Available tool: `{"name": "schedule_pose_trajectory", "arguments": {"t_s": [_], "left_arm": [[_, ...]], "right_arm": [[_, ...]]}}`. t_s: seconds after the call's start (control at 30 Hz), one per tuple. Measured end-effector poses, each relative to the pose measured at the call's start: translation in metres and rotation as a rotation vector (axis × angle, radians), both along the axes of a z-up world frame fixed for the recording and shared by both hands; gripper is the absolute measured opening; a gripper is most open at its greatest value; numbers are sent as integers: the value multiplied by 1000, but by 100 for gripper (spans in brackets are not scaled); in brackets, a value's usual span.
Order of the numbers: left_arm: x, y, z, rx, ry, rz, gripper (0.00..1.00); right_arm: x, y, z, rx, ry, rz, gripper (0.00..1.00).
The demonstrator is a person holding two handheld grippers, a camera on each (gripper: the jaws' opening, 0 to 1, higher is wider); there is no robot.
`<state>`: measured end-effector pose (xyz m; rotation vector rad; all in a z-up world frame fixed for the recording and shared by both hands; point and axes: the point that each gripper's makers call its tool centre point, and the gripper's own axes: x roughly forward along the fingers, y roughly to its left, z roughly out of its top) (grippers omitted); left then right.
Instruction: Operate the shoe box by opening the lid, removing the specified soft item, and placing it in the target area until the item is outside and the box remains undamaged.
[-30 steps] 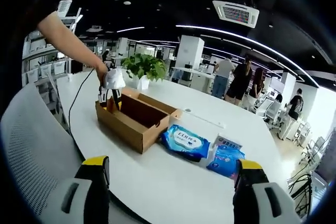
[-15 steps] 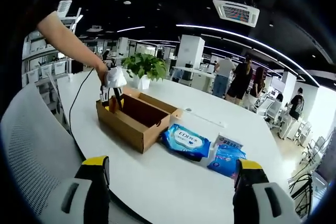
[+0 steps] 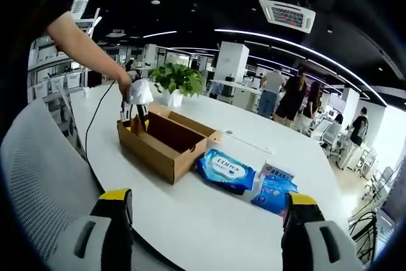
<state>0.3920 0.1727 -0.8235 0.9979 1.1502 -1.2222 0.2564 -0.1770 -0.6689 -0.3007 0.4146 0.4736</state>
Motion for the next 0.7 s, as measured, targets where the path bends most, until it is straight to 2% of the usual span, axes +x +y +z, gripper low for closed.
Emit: {"name": "schedule_pose_trajectory", "arguments": {"t_s": [0.1,0.27,0.5,0.7], "left_arm": [[0,-1,0,3,4,-6,50],[7,-3,1,-1,-25,-12,55],[30,-9,7,-27,-143,16,46],[24,-9,6,-13,-121,-16,46]], "right_arm": [[0,0,-1,-6,2,2,99],[0,-1,-1,-5,3,-4,99],[0,-2,-2,-7,5,-5,99],[0,-3,-2,-8,5,-7,99]]}}
